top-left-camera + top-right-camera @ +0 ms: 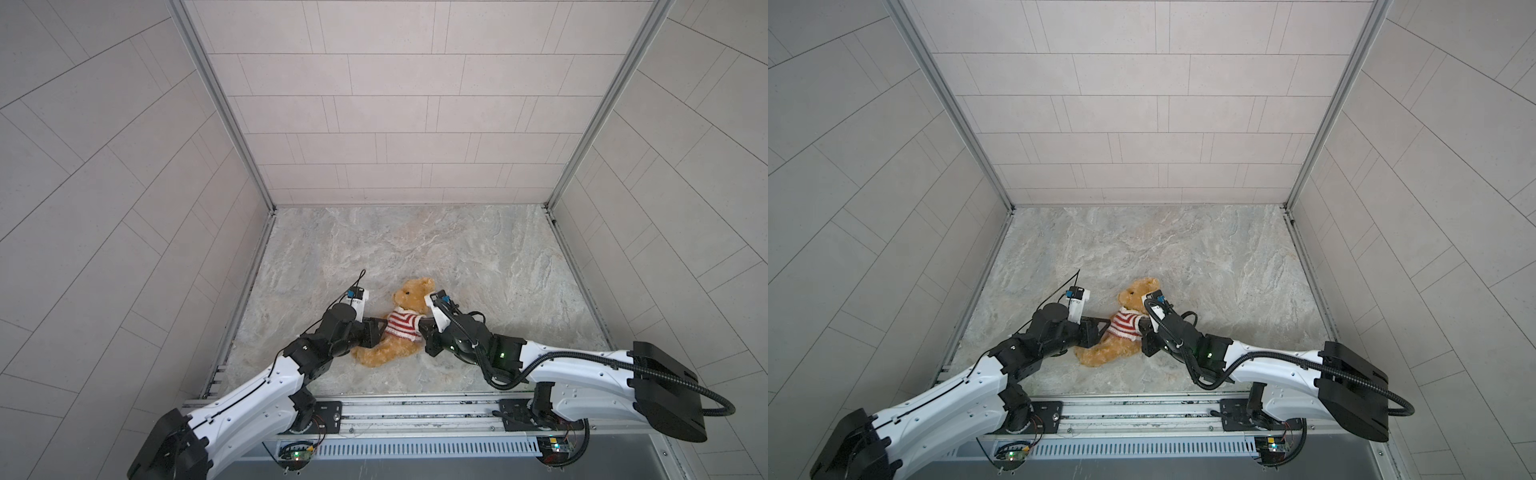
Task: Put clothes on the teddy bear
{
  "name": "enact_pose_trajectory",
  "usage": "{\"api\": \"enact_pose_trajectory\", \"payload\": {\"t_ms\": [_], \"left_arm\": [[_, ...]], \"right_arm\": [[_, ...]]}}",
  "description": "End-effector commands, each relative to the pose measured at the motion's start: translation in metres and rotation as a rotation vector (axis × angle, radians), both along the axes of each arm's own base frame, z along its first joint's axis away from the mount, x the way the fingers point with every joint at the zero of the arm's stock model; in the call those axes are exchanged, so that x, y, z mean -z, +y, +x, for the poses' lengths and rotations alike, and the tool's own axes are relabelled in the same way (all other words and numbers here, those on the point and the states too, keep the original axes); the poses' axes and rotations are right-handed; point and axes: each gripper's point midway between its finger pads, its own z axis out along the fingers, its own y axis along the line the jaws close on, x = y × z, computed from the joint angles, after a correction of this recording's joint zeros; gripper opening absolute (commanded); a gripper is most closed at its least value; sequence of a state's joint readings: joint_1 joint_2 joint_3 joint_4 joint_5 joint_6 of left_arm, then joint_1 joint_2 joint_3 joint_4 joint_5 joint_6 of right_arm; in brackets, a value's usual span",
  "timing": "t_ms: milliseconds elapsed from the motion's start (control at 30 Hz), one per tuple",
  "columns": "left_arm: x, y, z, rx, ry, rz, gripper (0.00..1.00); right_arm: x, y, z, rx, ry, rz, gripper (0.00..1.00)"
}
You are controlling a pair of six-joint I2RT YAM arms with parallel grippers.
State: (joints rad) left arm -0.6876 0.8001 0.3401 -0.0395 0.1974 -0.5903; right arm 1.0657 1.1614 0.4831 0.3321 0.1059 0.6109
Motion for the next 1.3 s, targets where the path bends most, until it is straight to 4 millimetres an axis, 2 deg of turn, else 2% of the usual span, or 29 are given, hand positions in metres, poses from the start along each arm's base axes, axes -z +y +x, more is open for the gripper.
{"api": "enact_pose_trajectory", "payload": {"t_ms": [0, 267, 433, 567, 700, 933, 1267], "left_arm": [[-0.028, -0.006, -0.005, 0.01, -0.029, -0.038, 0.57], [-0.06, -0.051, -0.031, 0.097, -0.003, -0.202, 0.52], [-0.058, -0.073, -0.039, 0.133, 0.024, -0.196, 0.5], [-0.056, -0.085, -0.037, 0.138, 0.034, -0.222, 0.48], [-0.06, -0.09, -0.031, 0.122, 0.026, -0.244, 0.45], [-0.054, -0.096, -0.019, 0.072, 0.03, -0.242, 0.36], [-0.042, -0.087, -0.017, 0.037, 0.044, -0.228, 0.05]], "right_arm": [[-0.008, -0.017, 0.012, 0.112, -0.03, 0.029, 0.0], [-0.017, -0.024, 0.016, 0.154, -0.054, 0.044, 0.0], [-0.02, -0.025, 0.016, 0.16, -0.057, 0.053, 0.0], [-0.02, -0.025, 0.014, 0.16, -0.053, 0.055, 0.0], [-0.018, -0.025, 0.012, 0.158, -0.047, 0.054, 0.0], [-0.013, -0.023, 0.01, 0.147, -0.035, 0.053, 0.0], [-0.009, -0.03, 0.007, 0.149, -0.046, 0.043, 0.0]]}}
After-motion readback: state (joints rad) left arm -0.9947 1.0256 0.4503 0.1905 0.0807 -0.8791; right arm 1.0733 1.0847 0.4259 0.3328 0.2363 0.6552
